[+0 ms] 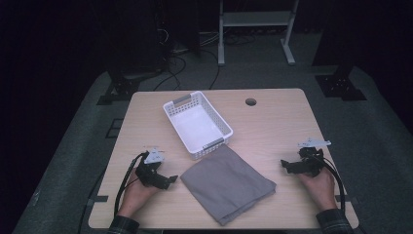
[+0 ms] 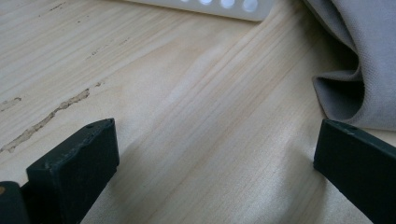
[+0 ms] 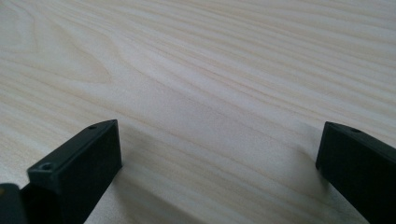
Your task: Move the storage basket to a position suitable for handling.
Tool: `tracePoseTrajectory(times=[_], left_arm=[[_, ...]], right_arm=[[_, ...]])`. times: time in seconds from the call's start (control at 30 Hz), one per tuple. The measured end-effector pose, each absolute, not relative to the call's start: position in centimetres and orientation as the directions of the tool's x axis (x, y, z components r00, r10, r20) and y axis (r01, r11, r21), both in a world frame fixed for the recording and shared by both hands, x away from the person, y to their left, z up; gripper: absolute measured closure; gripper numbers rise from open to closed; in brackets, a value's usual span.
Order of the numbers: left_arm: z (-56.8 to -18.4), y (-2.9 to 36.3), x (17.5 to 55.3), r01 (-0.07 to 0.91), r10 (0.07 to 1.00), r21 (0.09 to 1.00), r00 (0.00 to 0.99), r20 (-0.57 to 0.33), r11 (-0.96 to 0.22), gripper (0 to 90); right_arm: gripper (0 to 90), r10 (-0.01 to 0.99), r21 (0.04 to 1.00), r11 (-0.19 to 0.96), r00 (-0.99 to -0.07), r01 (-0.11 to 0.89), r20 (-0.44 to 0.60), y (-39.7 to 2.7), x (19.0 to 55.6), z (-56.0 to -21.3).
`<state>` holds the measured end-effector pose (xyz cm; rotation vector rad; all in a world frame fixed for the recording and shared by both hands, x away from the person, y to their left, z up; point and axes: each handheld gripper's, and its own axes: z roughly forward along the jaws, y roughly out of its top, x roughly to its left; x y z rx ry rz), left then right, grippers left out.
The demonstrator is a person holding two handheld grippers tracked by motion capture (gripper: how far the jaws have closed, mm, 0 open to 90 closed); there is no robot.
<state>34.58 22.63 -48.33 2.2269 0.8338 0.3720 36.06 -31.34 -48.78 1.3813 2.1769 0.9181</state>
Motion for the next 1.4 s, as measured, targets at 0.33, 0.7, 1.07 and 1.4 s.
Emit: tracePoseTrajectory(times=[0.33,0.7,1.07,1.4], left_arm=[[-48.3,22.6,34.6,0.454,0.662,0.715,0.750,0.017,-0.532,0.0],[-46.6,22.9,35.4,0.435,0.655,0.757,0.756,-0.011,-0.489,0.0],[-45.3,23.8,37.7,0.437,0.669,0.770,0.743,-0.017,-0.465,0.0],[-45.2,23.7,39.6,0.431,0.671,0.774,0.741,-0.011,-0.464,0.0]], right_arm=[[0.0,0.900,0.711,0.300,-0.436,0.635,0.010,-31.3,36.2,-48.8],[0.0,0.905,0.712,0.293,-0.426,0.638,0.010,-31.3,36.2,-48.8],[0.0,0.906,0.712,0.291,-0.423,0.640,0.010,-31.3,36.1,-48.8],[0.0,0.907,0.712,0.289,-0.421,0.640,0.010,-31.2,36.2,-48.8]])
